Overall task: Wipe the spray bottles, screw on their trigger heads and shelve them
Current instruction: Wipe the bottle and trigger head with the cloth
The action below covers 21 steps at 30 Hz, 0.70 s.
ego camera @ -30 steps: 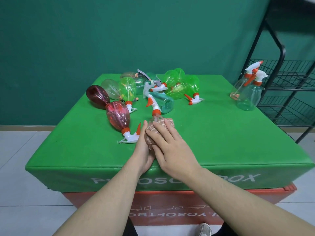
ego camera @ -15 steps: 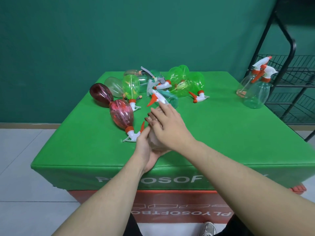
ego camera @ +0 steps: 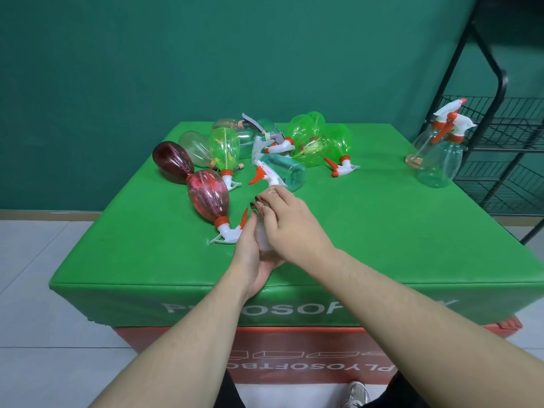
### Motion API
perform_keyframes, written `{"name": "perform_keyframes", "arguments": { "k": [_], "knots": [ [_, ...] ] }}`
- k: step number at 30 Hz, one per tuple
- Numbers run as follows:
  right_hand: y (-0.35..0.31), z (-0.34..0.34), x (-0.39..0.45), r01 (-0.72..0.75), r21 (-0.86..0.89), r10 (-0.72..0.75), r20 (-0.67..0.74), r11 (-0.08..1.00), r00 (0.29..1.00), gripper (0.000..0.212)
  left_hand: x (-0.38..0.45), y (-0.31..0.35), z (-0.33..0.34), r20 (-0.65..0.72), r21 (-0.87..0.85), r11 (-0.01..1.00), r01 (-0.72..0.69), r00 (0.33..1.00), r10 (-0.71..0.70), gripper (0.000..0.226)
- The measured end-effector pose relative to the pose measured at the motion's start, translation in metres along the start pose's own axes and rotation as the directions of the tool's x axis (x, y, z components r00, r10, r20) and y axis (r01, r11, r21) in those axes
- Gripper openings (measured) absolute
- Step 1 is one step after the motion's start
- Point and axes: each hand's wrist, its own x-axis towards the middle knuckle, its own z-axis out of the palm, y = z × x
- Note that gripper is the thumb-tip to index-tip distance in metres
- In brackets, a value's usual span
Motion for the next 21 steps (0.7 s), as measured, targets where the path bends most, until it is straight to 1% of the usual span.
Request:
{"name": "perform_keyframes", "arguments": {
  "k": [2,4,7,9,10,13,15,17,19,21],
  "knots": [
    [0.001,-0.002,-0.01,0.077,-0.061,-0.079,-0.018,0.995,0.997,0.059,0.0,0.0,0.002,-0.001,0.053,0.998,-0.012,1.0,0.012,0.05],
    [0.003,-0.001,-0.023,0.141,-0.137,-0.146,-0.033,0.981,0.989,0.056,0.003,-0.002,0.0,-0.014,0.067,0.997,-0.022,1.0,0.023,0.054],
    [0.01,0.003,-0.039,0.138,-0.183,-0.133,0.042,0.973,0.99,0.06,0.006,-0.003,-0.002,-0.023,0.044,0.999,-0.019,1.0,0.02,0.068],
    [0.015,0.007,-0.049,0.141,-0.176,-0.135,0.048,0.974,0.99,0.056,0.005,-0.002,-0.002,-0.008,0.036,0.999,-0.001,1.0,0.001,0.075],
    [0.016,0.007,-0.055,0.152,-0.172,-0.147,0.042,0.973,0.988,0.053,0.005,-0.002,-0.001,-0.005,0.032,0.999,0.001,1.0,-0.001,0.073],
    [0.018,0.006,-0.069,0.185,-0.144,-0.184,0.019,0.972,0.983,0.048,0.005,-0.003,-0.001,0.021,0.016,1.0,-0.014,1.0,0.013,0.055],
    [0.017,0.005,-0.077,0.182,-0.127,-0.184,-0.003,0.975,0.983,0.047,0.003,-0.004,-0.002,0.035,0.035,0.999,-0.008,0.999,0.007,0.051],
    [0.014,0.004,-0.08,0.146,-0.076,-0.15,-0.048,0.986,0.987,0.045,0.0,-0.004,-0.002,0.061,0.046,0.999,0.003,0.998,-0.006,0.053],
    [0.011,0.004,-0.078,0.103,-0.016,-0.105,-0.097,0.995,0.99,0.041,-0.001,-0.004,-0.002,0.068,0.044,0.999,-0.011,0.998,0.008,0.049],
    [0.01,0.007,-0.071,0.091,-0.017,-0.093,-0.139,0.996,0.986,0.033,-0.001,-0.004,-0.002,0.056,0.026,0.999,-0.027,0.998,0.026,0.043]
  ]
}}
